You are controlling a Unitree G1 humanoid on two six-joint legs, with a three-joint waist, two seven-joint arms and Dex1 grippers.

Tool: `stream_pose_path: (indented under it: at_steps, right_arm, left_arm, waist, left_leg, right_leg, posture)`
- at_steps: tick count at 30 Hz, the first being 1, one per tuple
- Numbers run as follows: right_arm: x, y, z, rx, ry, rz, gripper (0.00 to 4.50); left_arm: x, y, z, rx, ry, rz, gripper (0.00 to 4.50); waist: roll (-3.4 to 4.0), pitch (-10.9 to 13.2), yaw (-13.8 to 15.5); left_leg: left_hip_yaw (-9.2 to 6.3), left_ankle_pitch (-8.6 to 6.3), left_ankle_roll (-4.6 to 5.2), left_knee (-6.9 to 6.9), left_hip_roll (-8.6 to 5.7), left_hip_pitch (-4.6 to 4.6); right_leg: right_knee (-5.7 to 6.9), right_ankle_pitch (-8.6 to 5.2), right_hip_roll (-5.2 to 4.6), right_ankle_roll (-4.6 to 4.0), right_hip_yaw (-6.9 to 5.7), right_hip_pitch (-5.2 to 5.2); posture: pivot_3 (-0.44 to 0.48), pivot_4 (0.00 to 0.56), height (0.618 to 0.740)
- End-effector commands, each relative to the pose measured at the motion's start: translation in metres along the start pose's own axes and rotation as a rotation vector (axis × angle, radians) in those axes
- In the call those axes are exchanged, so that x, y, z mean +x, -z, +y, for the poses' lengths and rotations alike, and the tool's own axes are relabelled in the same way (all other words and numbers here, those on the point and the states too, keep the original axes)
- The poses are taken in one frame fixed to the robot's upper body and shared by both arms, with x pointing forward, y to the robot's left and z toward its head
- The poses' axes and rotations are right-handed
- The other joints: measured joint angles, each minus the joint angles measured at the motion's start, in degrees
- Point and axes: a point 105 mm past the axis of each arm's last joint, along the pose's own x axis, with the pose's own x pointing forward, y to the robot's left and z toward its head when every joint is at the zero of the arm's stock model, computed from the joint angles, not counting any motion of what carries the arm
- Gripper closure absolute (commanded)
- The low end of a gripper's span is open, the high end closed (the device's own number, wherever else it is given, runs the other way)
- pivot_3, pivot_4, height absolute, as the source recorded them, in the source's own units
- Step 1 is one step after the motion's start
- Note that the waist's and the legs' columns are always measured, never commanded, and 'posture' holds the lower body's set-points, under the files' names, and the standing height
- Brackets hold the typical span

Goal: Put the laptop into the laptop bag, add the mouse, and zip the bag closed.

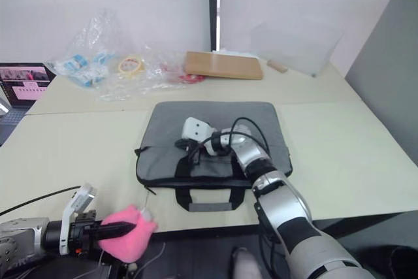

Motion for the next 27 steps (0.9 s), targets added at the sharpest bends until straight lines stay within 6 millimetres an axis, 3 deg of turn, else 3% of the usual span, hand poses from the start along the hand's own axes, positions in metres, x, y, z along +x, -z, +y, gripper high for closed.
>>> stream_pose_path:
  at_steps: [1, 15, 23, 27]
  right_arm:
    - [-0.003, 0.024, 0.007, 0.043, -0.007, 0.092, 4.5]
    - [-0.002, 0.024, 0.005, 0.07, 0.011, 0.085, 4.5]
    - [-0.005, 0.027, 0.004, 0.077, 0.019, 0.094, 4.5]
    - [-0.005, 0.028, 0.005, 0.08, 0.016, 0.098, 4.5]
  left_arm:
    - [0.012, -0.005, -0.019, 0.001, 0.109, -0.006, 4.46]
    - [0.075, -0.029, -0.041, 0.028, 0.298, -0.072, 4.46]
    - [0.088, -0.032, -0.043, 0.015, 0.321, -0.091, 4.46]
    - [0.105, -0.043, -0.046, 0.007, 0.357, -0.14, 4.46]
  waist:
    - [-0.01, 0.0, 0.0]
    - [-0.05, -0.1, 0.3]
    - [-0.05, -0.1, 1.3]
    - [-0.06, -0.1, 1.9]
  left_leg:
    - [0.01, 0.0, 0.0, 0.0, 0.0, 0.01]
    - [-0.06, 0.0, 0.0, 0.04, -0.03, 0.33]
    - [-0.06, 0.0, 0.0, 0.04, -0.02, 0.37]
    - [-0.08, 0.0, 0.01, 0.06, -0.05, 0.38]
  right_leg:
    - [0.01, 0.0, 0.01, 0.0, 0.01, 0.0]
    - [-0.05, 0.0, -0.06, 0.0, -0.01, 0.39]
    - [-0.05, 0.0, -0.06, 0.01, 0.03, 0.43]
    - [-0.03, 0.0, -0.08, 0.01, 0.01, 0.46]
  posture:
    - [0.0, 0.15, 0.74]
    - [0.0, 0.15, 0.74]
    - [0.0, 0.15, 0.74]
    - [0.0, 0.15, 0.74]
